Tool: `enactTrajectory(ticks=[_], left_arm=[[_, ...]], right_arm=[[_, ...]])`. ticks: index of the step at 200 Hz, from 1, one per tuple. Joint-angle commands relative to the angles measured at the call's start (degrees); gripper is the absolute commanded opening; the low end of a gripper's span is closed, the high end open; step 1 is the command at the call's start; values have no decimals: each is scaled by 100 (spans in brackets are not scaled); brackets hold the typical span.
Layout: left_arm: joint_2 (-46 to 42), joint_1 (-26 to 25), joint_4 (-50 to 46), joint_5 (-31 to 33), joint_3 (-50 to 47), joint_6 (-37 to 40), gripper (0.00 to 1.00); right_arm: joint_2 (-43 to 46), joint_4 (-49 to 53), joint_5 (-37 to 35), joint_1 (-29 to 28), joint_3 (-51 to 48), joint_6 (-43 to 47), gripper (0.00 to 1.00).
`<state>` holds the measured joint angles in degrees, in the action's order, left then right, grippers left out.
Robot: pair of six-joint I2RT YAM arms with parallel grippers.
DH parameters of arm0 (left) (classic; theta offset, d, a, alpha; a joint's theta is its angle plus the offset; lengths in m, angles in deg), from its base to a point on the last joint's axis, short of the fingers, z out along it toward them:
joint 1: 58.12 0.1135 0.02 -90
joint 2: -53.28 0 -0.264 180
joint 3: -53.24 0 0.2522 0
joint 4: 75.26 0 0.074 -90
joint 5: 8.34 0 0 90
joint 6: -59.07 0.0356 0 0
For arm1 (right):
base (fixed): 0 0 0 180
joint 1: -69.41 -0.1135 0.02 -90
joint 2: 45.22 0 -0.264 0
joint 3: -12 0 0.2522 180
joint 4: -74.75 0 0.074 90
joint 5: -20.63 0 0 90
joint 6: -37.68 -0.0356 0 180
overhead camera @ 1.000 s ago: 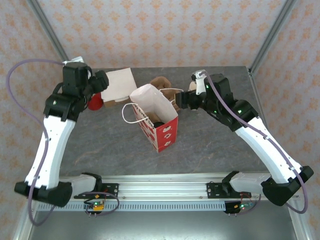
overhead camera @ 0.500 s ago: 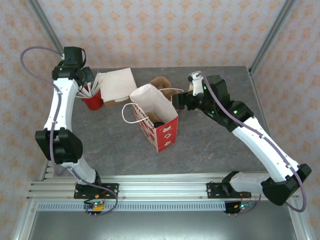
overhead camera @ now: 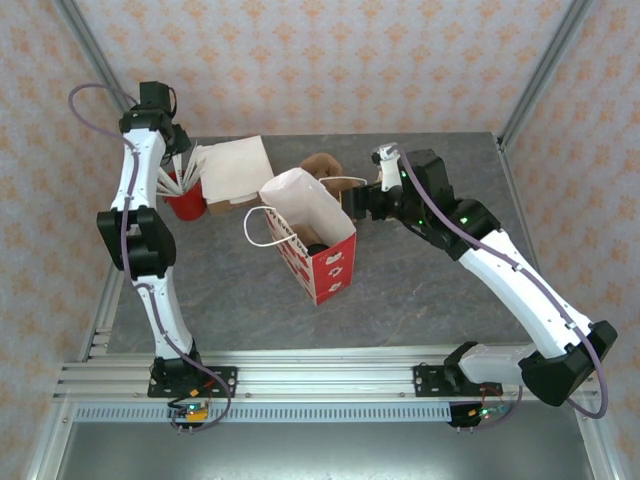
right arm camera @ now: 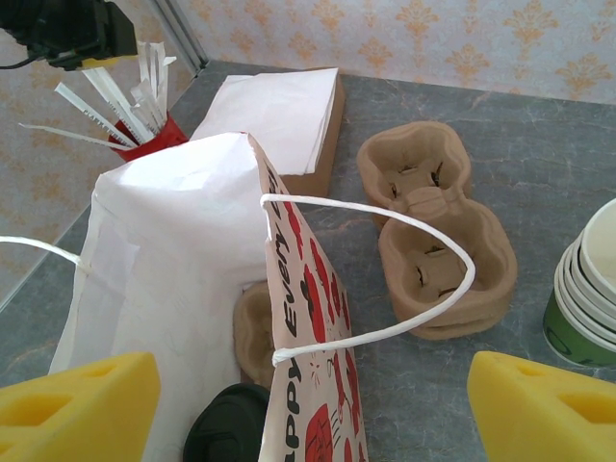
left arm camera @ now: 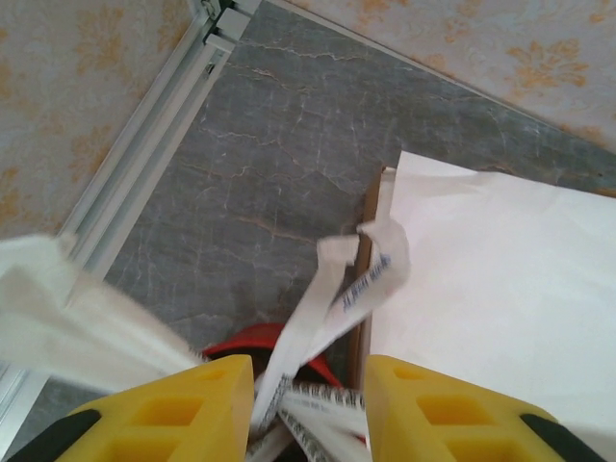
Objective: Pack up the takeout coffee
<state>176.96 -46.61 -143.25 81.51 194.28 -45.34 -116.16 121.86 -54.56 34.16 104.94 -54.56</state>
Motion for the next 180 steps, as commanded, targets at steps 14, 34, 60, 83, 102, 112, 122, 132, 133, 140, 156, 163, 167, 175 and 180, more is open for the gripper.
enactTrajectory(ticks=[14,34,60,83,102,112,122,132,133,140,156,163,167,175,180], left_arm=[[255,128,-311,-169,494,60,34],[390,153,-319,-215,642,79,33],[532,213,-404,-276,831,78,32],[639,225,-402,-391,924,54,33],[718,220,-437,-476,1046,44,35],[757,221,-438,-508,1098,49,36],[788,223,-456,-534,1140,42,37],[818,225,-465,-552,1164,53,37],[826,227,-469,-550,1165,57,37],[848,232,-480,-533,1188,62,37],[894,247,-499,-559,1203,54,36],[904,247,-511,-541,1209,36,35],[910,249,-506,-547,1211,27,34],[920,247,-500,-572,1210,26,33],[926,254,-495,-581,1219,26,33]], right_arm=[[-105,-6,-76,-27,93,75,84],[-147,32,-75,-29,96,75,84],[-189,40,-66,-35,83,72,84],[-201,32,-70,-27,71,58,84],[-228,45,-50,-29,94,56,84],[-244,49,-44,-29,93,52,84],[-241,58,-40,-27,91,42,84],[-241,66,-39,-26,82,45,84],[-239,66,-39,-31,85,42,84],[-231,75,-36,-27,87,32,84],[-228,74,-39,-27,66,35,84],[-228,79,-39,-27,63,24,84],[-228,84,-39,-26,56,28,84],[-234,85,-36,-26,60,29,84],[-239,76,-31,-26,62,27,84]])
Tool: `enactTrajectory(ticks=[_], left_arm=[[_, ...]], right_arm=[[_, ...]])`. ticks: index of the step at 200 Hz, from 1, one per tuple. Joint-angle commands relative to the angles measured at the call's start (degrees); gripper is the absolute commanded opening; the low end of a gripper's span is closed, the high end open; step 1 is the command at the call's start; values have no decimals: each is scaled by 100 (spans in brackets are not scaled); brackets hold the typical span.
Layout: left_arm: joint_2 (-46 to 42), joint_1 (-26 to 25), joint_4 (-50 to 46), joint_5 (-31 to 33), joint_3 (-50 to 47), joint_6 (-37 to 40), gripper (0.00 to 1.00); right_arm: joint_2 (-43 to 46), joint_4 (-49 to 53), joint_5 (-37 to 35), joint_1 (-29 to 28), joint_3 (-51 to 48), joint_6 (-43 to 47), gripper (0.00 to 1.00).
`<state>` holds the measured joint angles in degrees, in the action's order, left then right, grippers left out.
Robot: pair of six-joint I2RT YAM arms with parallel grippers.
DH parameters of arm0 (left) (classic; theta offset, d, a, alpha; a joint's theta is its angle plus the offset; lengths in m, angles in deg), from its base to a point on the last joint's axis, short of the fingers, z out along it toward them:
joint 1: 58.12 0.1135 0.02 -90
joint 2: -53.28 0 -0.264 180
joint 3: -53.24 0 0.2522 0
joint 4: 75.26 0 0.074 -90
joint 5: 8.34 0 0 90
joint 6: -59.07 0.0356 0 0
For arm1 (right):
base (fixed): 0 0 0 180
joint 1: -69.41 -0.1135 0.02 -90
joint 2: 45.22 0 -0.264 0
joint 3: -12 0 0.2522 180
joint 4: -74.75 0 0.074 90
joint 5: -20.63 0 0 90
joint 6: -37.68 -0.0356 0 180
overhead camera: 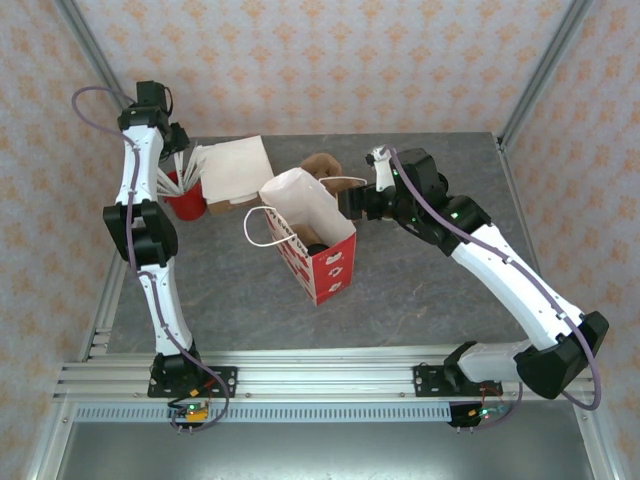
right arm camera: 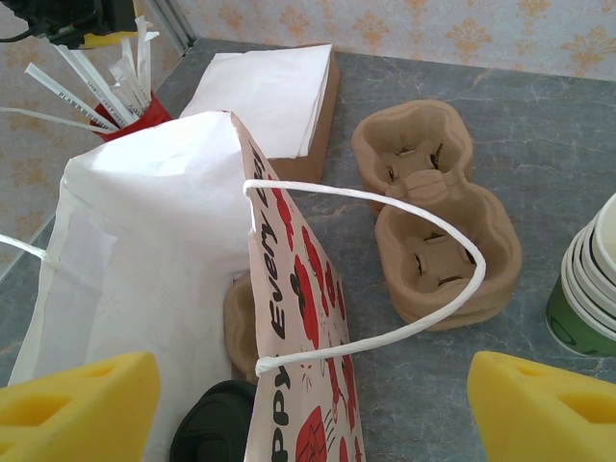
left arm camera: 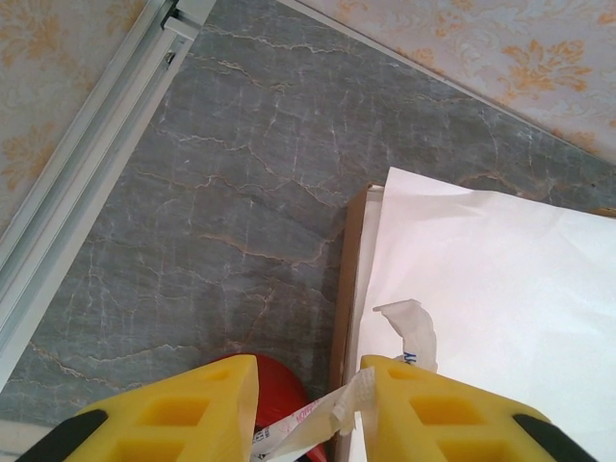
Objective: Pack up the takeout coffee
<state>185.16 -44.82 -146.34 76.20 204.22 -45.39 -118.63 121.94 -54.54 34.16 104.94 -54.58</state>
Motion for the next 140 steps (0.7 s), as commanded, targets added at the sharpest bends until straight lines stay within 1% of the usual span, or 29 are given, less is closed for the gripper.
enactTrajectory(ticks=[1,59,90,118,140], left_arm=[[109,71,-185,-51,225,31,32],[129,102,-274,-70,388,57,18],[-112,102,-445,-46,574,57,10],[-595,97,-556,167,569,73,9],[-1071,94,-482,402,336,140,11]], right_arm=[[5,67,-33,-26,63,22,84],[-52,67,36,-33,63,-24,84],[-38,70,77,-33,64,-69,84],[26,50,132,-35,31,-85,84],[95,28,171,-30,-11,-94,84]])
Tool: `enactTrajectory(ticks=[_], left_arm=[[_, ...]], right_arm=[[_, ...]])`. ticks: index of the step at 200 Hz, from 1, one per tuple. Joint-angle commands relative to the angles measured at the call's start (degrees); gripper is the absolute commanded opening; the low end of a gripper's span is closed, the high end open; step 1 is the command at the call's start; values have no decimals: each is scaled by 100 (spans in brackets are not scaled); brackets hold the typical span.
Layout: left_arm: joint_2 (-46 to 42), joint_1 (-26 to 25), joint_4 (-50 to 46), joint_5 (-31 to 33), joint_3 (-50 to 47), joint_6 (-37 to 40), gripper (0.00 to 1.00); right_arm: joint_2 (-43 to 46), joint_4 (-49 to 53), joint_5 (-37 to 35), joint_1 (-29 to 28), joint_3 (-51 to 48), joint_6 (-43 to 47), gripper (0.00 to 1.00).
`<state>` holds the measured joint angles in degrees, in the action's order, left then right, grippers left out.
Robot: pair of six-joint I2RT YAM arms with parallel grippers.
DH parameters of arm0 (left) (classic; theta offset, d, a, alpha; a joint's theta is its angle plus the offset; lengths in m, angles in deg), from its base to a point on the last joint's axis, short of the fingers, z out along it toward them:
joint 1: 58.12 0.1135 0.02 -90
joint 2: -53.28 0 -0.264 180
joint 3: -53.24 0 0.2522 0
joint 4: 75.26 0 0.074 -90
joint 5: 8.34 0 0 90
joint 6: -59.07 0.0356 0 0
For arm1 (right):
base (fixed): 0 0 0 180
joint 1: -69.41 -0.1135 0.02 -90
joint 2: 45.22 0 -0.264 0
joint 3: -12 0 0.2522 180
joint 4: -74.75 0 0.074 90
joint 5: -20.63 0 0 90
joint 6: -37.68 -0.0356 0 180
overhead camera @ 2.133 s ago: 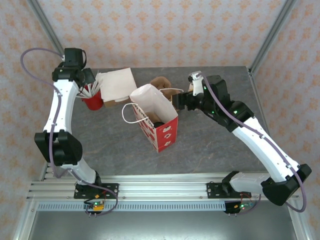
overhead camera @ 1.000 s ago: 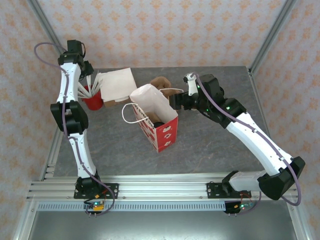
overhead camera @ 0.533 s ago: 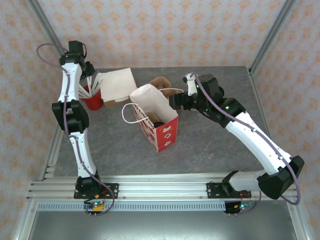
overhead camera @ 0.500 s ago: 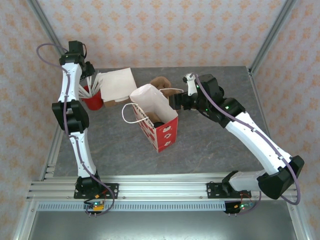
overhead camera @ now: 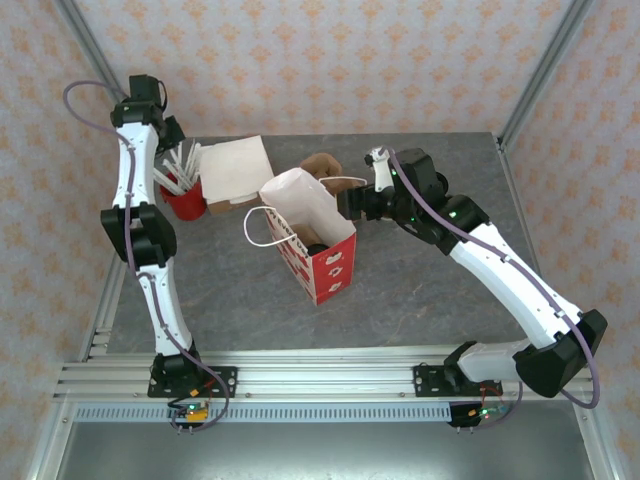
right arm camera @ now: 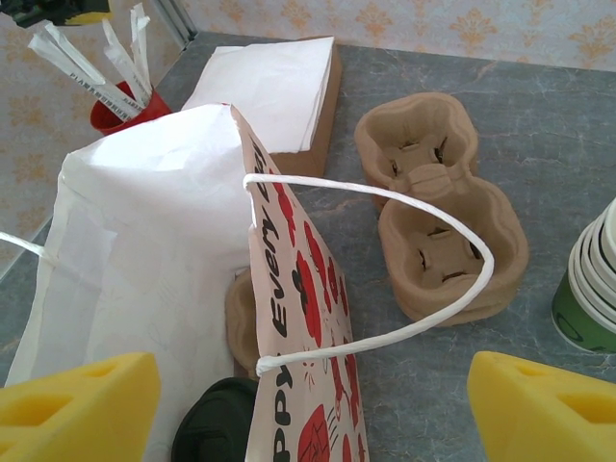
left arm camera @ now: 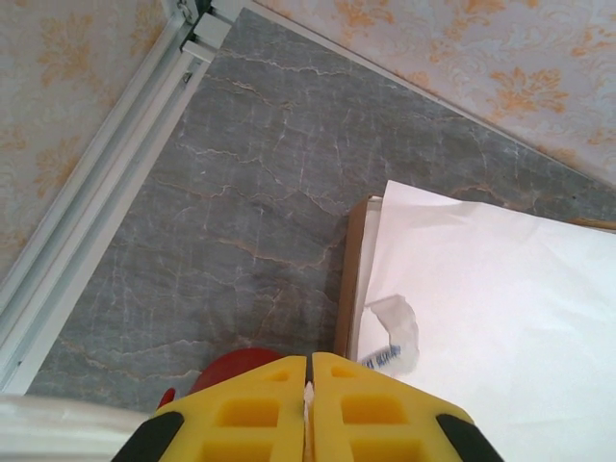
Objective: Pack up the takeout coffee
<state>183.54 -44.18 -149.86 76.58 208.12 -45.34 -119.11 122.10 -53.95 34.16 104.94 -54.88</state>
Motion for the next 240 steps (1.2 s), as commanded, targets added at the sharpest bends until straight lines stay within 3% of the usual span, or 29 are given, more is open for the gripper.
enactTrajectory(ticks=[1,36,80,102,119,137,174,211,240], left_arm=[[-921,31,-121,375,-69,138,11],[-1500,31,161,781,-454,337,11],[-2045,-27,-73,1069,98,406,9],[-2985,-263,146,798,-55,275,7],[-3669,-533,484,17,-451,-70,5],[-4317,-1066,866,-666,-1025,-479,5],[-5041,-2595,1391,-1088,-1801,-798,5],[-5144,-3955,1409,-715,-2478,-479,4],[-5076,-4527,1305,-49,-2973,19,4]], right_arm=[[145,15,116,-32,-9,-61,84],[209,25,172,-35,-29,-59,84],[282,76,-53,-36,-8,-155,84],[377,87,-332,-36,-19,-211,84],[469,69,-506,-31,-45,-258,84],[570,126,-756,-33,-43,-237,84],[759,472,-1418,-9,22,-225,86],[1046,746,-1990,135,-31,-261,86],[1295,820,-2048,235,-95,-272,86]])
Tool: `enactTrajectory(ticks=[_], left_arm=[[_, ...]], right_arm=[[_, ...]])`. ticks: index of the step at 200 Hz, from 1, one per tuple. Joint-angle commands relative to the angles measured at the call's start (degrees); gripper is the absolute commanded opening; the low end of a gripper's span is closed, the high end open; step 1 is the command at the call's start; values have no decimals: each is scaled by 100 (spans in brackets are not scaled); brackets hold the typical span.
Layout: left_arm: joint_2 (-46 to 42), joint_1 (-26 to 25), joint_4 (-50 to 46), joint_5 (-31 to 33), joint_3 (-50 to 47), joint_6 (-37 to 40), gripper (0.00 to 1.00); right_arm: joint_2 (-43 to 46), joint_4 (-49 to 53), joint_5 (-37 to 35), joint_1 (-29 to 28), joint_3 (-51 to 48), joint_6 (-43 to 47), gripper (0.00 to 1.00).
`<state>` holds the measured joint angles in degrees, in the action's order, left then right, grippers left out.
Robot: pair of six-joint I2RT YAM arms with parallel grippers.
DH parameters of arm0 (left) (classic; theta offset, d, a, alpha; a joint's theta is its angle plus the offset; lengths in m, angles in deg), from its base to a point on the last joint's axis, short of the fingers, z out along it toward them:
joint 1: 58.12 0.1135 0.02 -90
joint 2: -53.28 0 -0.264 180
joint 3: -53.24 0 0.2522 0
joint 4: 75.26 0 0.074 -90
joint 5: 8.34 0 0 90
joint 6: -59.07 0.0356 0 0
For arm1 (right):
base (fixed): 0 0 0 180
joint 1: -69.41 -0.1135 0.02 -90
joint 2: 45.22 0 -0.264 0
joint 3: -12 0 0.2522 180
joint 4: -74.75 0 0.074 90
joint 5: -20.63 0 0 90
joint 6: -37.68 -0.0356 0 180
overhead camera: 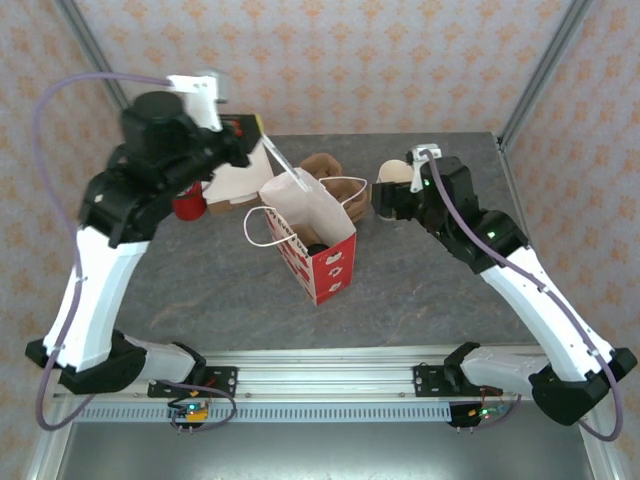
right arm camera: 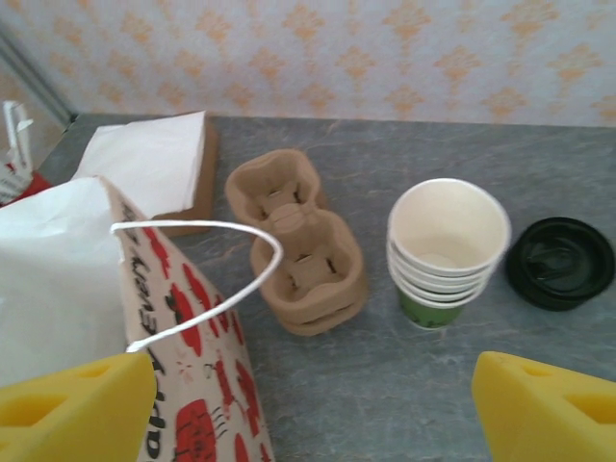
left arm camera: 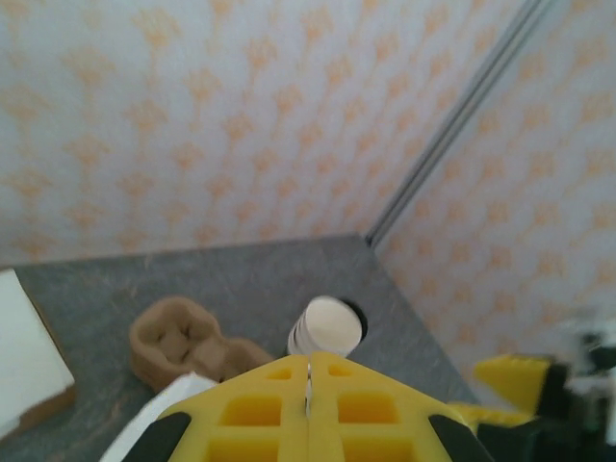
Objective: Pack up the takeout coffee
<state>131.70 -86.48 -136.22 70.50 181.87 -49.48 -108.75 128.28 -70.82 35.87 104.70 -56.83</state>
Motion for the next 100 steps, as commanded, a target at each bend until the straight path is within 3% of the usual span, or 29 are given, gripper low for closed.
enactTrajectory(ticks=[1,55,100], left_arm=[[111,-313,-60,574,-363,440,3],[237,-687,618,936,-1434,738,5],[624,-767,789,521,-1739,673,16]], right_arm=[[265,204,-362,66,-76,-81,86],[271,304,-261,64,-102,-164,86],[193,285,-174,66,-181,-223,87]])
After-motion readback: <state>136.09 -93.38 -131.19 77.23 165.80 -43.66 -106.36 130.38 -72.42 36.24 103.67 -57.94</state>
